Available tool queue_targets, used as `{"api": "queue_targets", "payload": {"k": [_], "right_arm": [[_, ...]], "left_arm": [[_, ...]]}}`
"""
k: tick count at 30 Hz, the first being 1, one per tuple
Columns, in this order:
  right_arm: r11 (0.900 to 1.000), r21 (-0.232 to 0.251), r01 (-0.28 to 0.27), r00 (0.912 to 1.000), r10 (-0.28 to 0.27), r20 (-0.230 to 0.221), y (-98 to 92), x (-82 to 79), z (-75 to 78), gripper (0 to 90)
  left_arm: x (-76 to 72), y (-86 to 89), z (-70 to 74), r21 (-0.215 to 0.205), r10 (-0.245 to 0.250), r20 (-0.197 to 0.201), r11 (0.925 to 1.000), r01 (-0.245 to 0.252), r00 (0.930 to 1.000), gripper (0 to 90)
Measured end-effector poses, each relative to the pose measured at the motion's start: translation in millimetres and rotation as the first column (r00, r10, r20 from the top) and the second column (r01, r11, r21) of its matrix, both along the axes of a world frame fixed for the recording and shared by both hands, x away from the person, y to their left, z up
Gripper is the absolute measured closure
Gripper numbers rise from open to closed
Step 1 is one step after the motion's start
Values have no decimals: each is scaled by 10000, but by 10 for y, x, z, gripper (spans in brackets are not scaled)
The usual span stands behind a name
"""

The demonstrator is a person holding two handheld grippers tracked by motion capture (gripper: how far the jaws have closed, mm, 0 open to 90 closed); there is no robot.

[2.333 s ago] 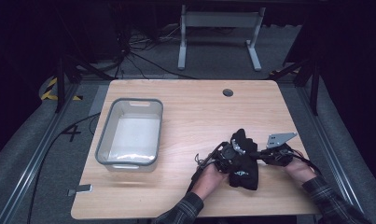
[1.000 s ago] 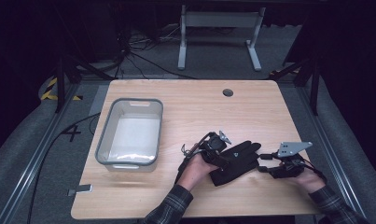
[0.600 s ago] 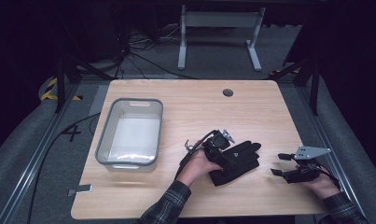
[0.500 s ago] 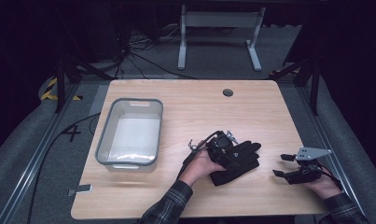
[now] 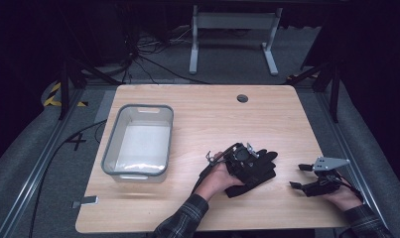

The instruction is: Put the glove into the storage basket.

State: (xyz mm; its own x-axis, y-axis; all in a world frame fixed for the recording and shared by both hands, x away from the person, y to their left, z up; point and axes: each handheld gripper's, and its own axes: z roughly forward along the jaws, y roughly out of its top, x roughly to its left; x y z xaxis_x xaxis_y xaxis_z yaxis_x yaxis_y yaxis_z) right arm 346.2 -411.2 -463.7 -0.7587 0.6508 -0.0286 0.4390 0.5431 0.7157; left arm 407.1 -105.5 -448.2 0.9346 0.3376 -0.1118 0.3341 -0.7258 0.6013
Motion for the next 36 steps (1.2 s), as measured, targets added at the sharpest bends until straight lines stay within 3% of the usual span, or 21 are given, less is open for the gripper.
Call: {"api": "queue_targets", "payload": {"k": [4, 6, 8, 14, 17, 20, 22, 25, 36], "right_arm": [[10000, 21, -7, 10000, 7, 20, -3, 5, -6, 181], [10000, 31, -25, 10000, 25, 17, -4, 6, -7, 179], [10000, 55, -52, 10000, 52, -9, -3, 8, -9, 174], [9999, 63, -101, 9999, 101, -9, -1, 6, -10, 173], [9999, 74, -131, 9999, 131, 4, 0, 6, -12, 172], [9998, 99, -154, 9999, 154, 26, -1, 6, -16, 169], [9997, 152, -187, 9998, 186, 64, 0, 5, -23, 162], [9996, 183, -233, 9997, 231, 105, 1, 5, -30, 155], [9996, 190, -219, 9997, 217, 76, 3, 6, -30, 151]], "left_arm": [[-8, -18, -22, 225, 38, 220, 9997, -43, 9998, 60], [10, -23, -53, 414, 144, -50, 9990, -141, 9999, 28], [23, -14, -79, 228, 121, -189, 9997, -117, 9997, 22], [7, -3, -59, 346, -5, -23, 9994, 6, 10000, 92], [-14, 15, -39, 333, -215, 48, 9992, 213, 9998, 199], [-42, 23, -21, 108, -537, -50, 9985, 538, 9985, 398], [-49, 31, -17, 7, -778, -159, 9970, 778, 9968, 527], [-56, 37, -23, -185, -839, -479, 9964, 831, 9953, 636], [-41, 51, 100, -68, -647, -889, 9979, 644, 9939, 671]]}}
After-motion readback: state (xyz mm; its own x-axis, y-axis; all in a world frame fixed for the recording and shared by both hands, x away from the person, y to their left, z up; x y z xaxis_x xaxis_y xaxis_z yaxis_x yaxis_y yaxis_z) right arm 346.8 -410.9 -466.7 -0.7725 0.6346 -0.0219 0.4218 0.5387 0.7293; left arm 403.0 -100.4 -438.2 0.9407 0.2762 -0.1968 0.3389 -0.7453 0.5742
